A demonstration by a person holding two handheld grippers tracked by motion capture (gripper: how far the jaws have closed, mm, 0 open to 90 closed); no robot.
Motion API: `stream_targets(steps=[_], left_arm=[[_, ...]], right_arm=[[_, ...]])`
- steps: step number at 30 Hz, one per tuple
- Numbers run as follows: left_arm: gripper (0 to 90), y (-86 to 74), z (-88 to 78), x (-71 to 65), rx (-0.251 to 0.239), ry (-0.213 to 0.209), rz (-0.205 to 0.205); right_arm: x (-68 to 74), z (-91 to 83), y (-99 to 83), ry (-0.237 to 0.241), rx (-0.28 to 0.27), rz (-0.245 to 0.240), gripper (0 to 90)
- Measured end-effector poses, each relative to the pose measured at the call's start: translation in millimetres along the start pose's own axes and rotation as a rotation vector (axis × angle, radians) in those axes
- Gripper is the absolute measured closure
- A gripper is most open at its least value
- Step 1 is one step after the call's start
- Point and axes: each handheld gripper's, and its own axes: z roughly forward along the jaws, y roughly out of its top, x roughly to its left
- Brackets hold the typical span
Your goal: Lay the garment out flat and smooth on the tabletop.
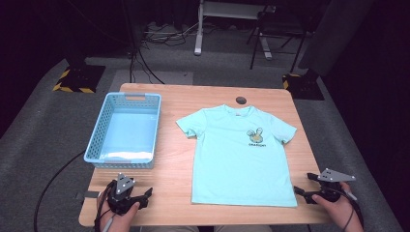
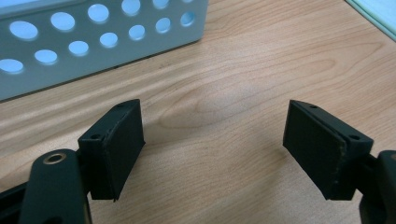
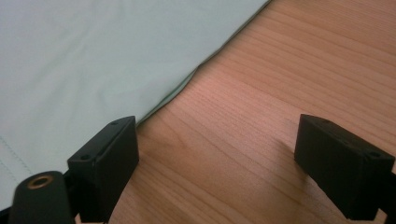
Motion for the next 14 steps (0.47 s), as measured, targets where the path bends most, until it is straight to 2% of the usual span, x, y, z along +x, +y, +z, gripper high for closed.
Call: stream_targets(steps=[4, 14], left_arm=[[20.2, -0.1, 1.6, -5.4, 0.011, 0.039, 0.040], [20.0, -0.4, 1.8, -5.9, 0.007, 0.043, 0.032]], right_arm=[[0.2, 0.0, -0.1, -0.002, 0.000, 0.001, 13.7], [0.7, 0.2, -0.1, -0.003, 0.000, 0.007, 13.4]])
